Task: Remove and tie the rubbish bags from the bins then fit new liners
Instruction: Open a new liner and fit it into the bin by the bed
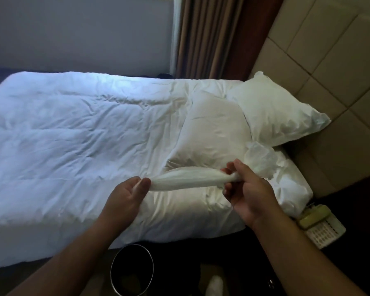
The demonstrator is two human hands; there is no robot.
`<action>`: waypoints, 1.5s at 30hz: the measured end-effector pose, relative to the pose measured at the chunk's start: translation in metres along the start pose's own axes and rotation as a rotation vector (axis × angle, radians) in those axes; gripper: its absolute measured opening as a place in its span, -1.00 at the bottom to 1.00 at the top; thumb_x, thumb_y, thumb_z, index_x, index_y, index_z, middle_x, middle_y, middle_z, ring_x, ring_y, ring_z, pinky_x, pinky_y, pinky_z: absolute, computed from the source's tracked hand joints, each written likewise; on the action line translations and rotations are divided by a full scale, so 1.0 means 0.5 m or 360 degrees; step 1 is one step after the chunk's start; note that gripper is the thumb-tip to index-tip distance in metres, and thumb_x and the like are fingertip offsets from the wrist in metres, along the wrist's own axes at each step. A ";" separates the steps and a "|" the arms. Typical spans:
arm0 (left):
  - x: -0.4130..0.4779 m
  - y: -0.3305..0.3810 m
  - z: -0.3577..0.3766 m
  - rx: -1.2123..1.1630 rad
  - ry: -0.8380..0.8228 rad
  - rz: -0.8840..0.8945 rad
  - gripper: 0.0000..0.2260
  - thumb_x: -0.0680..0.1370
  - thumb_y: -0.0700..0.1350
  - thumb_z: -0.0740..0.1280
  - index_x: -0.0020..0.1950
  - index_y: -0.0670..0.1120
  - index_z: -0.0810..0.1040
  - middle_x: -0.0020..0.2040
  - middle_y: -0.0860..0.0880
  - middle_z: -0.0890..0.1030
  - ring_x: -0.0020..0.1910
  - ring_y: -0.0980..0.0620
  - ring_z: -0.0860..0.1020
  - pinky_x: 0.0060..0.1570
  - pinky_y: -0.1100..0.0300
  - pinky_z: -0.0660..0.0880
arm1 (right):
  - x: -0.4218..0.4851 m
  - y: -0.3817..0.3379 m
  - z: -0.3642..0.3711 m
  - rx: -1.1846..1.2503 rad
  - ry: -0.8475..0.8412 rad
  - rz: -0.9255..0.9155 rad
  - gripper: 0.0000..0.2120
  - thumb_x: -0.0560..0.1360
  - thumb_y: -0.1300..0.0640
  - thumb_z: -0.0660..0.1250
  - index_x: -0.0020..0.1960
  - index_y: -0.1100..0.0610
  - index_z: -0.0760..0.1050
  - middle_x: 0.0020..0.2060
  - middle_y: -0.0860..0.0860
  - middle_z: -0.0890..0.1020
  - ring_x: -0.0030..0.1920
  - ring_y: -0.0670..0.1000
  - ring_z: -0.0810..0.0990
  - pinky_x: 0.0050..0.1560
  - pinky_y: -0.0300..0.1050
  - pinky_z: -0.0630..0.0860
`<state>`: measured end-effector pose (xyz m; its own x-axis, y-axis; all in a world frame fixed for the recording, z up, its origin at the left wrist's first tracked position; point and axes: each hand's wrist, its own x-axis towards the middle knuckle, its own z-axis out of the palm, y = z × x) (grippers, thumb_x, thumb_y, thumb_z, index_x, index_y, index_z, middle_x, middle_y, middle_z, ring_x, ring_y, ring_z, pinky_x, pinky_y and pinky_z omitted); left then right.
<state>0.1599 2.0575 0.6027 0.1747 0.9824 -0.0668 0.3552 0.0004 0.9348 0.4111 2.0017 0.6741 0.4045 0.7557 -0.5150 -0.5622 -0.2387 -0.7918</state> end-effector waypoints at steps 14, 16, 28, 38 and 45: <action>-0.074 -0.110 0.256 0.0361 0.0110 -0.0435 -0.76 0.62 -0.07 0.30 -0.22 -0.09 0.59 -0.37 -0.08 0.58 -0.41 0.24 0.53 -0.44 0.42 0.38 | 0.229 0.041 -0.230 -0.0115 -0.0159 0.0443 -0.70 0.63 0.02 0.23 -0.20 0.15 0.52 -0.29 0.07 0.65 -0.50 -0.02 0.49 -0.48 -0.24 0.42; -0.090 -0.156 0.271 0.0436 -0.0014 -0.0416 -0.79 0.60 -0.06 0.30 -0.23 -0.03 0.55 -0.35 0.01 0.54 -0.36 0.26 0.51 -0.39 0.44 0.37 | 0.250 0.072 -0.265 -0.0139 -0.0128 0.0440 -0.68 0.64 -0.01 0.22 -0.21 0.14 0.51 -0.26 0.09 0.66 -0.48 -0.01 0.51 -0.47 -0.22 0.42; -0.160 -0.444 0.379 0.0435 -0.0246 -0.0451 -0.83 0.62 -0.12 0.28 -0.14 0.00 0.59 -0.13 0.02 0.58 -0.10 0.13 0.52 -0.15 0.18 0.44 | 0.279 0.343 -0.431 -0.0184 0.0125 0.0596 -0.64 0.66 -0.03 0.19 -0.09 0.18 0.61 -0.28 0.08 0.65 -0.44 -0.02 0.51 -0.36 -0.16 0.40; -0.264 -0.629 0.377 0.0647 -0.0420 -0.0290 -0.87 0.55 0.12 0.28 -0.03 0.19 0.61 0.06 0.20 0.52 0.14 0.07 0.45 0.15 0.09 0.44 | 0.257 0.549 -0.523 -0.0851 0.0162 0.0299 -0.60 0.64 -0.13 0.23 -0.11 0.12 0.68 -0.54 -0.08 0.46 -0.53 -0.13 0.37 -0.49 -0.22 0.30; -0.415 -0.660 0.347 0.0829 -0.0328 -0.0053 -0.87 0.47 -0.01 0.48 -0.10 0.20 0.56 0.06 0.14 0.48 0.12 0.10 0.38 0.06 0.22 0.36 | 0.127 0.623 -0.584 -0.0691 -0.0048 0.0086 -0.75 0.60 -0.02 0.33 -0.05 0.13 0.67 -0.36 0.03 0.60 -0.39 -0.08 0.52 -0.36 -0.16 0.47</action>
<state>0.1661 1.8209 0.2475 0.3132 0.9264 -0.2089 0.7609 -0.1132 0.6389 0.4723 1.7975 0.2989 0.3578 0.7510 -0.5550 -0.2239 -0.5080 -0.8318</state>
